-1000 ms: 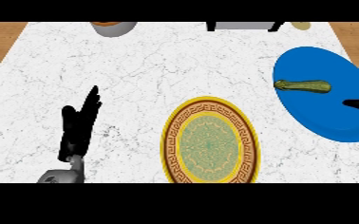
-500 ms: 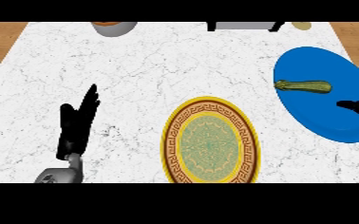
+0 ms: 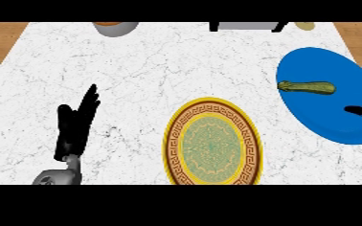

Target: Pick the squash from the plate and place it in the plate

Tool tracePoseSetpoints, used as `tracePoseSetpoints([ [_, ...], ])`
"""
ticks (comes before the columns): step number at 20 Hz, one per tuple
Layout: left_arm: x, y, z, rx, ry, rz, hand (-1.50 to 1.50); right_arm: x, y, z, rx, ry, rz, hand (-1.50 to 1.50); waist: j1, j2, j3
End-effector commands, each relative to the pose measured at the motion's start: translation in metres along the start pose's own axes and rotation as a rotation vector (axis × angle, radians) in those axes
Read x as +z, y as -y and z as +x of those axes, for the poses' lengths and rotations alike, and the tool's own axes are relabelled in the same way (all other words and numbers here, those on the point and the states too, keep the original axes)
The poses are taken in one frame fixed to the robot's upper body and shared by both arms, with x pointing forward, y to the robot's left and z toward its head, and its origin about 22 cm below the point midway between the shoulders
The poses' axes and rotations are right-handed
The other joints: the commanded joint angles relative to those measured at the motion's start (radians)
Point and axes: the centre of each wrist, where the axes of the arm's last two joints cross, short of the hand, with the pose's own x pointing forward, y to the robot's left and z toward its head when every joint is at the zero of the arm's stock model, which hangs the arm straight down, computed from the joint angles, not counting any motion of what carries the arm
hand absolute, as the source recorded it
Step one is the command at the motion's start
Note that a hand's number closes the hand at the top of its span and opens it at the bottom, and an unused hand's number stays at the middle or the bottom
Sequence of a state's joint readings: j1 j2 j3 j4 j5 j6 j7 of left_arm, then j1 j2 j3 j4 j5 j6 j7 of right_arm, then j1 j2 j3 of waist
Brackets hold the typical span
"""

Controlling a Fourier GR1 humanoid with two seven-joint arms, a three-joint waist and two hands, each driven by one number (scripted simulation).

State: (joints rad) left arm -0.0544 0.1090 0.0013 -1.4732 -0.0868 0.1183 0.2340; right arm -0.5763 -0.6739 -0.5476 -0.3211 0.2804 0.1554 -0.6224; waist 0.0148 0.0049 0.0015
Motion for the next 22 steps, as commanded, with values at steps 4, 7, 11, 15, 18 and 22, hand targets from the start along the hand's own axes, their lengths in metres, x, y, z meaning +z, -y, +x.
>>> tracePoseSetpoints([
  [4, -0.004, 0.011, -0.002, 0.007, 0.006, -0.007, 0.0, 0.017, 0.023, -0.013, 0.033, -0.025, -0.02, -1.5, 0.003, 0.003, 0.001],
  [7, 0.002, -0.006, -0.001, 0.004, 0.011, 0.019, 0.0, 0.034, 0.033, -0.025, 0.066, -0.034, -0.021, -1.5, -0.003, -0.001, 0.0],
  [11, 0.005, -0.002, 0.007, -0.017, 0.003, 0.007, 0.0, 0.032, 0.053, -0.017, 0.053, -0.053, -0.082, -1.5, 0.011, 0.005, 0.002],
  [15, 0.005, 0.018, 0.007, 0.006, -0.012, -0.01, 0.0, 0.04, 0.057, -0.023, 0.037, -0.03, -0.113, -1.5, 0.008, 0.004, 0.003],
  [18, 0.0, 0.01, 0.007, -0.016, 0.011, -0.01, 0.0, 0.039, 0.043, -0.028, 0.041, -0.025, -0.119, -1.5, 0.009, 0.004, 0.002],
  [22, -0.001, 0.01, -0.004, 0.019, -0.012, 0.008, 0.0, 0.067, 0.073, -0.038, 0.06, -0.07, -0.207, -1.5, 0.004, 0.006, 0.003],
])
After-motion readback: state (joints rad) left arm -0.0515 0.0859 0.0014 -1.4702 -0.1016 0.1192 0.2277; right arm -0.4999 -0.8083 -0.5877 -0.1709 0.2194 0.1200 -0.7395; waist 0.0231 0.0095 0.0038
